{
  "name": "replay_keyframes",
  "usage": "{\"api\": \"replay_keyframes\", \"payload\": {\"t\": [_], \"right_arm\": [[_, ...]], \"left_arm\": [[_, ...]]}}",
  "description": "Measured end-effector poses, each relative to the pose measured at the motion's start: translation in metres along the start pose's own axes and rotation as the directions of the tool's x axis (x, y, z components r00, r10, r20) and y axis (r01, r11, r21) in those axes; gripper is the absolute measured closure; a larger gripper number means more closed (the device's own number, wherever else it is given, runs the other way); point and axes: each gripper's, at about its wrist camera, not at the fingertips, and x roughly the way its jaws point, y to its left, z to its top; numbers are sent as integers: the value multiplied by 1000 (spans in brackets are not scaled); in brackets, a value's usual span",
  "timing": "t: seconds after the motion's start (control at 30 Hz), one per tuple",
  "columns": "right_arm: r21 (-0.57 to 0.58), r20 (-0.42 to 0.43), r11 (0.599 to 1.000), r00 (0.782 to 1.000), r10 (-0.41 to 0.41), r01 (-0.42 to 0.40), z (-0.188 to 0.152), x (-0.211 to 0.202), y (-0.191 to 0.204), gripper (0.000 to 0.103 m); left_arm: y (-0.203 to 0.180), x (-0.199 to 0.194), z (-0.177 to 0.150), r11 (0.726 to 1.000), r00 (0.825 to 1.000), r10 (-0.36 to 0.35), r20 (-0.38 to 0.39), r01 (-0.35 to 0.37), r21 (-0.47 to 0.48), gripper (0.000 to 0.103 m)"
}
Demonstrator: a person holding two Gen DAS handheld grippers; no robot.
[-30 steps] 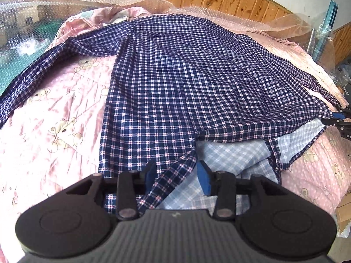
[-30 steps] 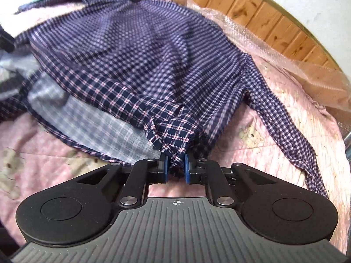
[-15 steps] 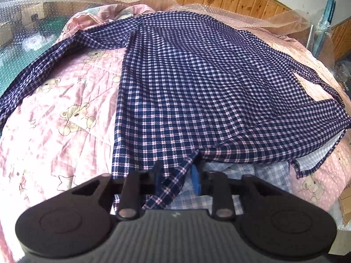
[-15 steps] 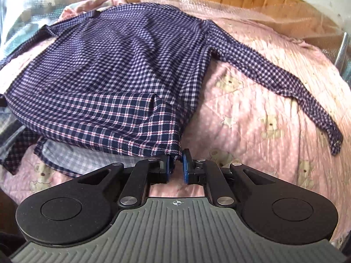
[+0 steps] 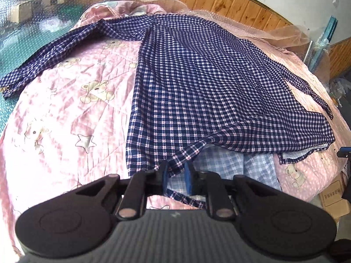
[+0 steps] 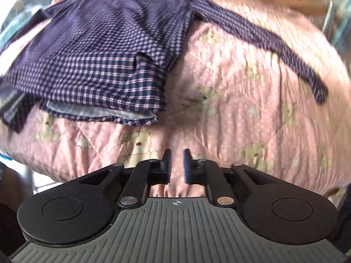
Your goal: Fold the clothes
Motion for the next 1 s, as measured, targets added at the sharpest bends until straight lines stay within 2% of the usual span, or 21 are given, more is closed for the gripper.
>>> {"api": "replay_keyframes", "payload": {"t": [0.03, 0.07, 0.17, 0.27, 0.3, 0.37, 0.47, 0.73, 0.9, 1.0], "right_arm": [[-63, 30, 997, 999, -37, 39, 0, 0, 10, 55], [-136, 62, 988, 995, -72, 80, 1, 2, 21, 51], [-362, 127, 917, 983, -132, 170, 3, 15, 55, 50], [-564, 169, 790, 970, -177, 242, -4, 34, 81, 55], [-589, 186, 766, 966, -181, 257, -4, 35, 84, 60], [-616, 215, 738, 960, -179, 276, -2, 35, 88, 63], [-619, 243, 732, 956, -168, 286, 5, 25, 88, 57], [-699, 275, 648, 950, -146, 302, 5, 6, 107, 61], [-726, 297, 626, 951, -89, 285, 5, -4, 125, 60], [-736, 295, 611, 950, -99, 292, 5, 11, 132, 63]], "left_arm": [[-2, 2, 2, 1000, 1000, 1, 5, -1, 4, 87], [-4, 3, 4, 1000, 1000, 1, 10, -1, 7, 86], [-13, 7, 13, 999, 1000, 4, 28, -5, 39, 84], [-20, 9, 21, 997, 999, 9, 45, -12, 71, 83], [-22, 9, 24, 997, 999, 10, 50, -14, 79, 83], [-23, 9, 26, 996, 998, 10, 56, -15, 85, 83], [-25, 8, 26, 996, 998, 15, 59, -20, 87, 83], [-25, 10, 23, 997, 998, 27, 50, -30, 67, 83], [-26, 10, 23, 997, 998, 32, 50, -35, 62, 83], [-25, 9, 23, 997, 998, 31, 52, -35, 62, 84]]}}
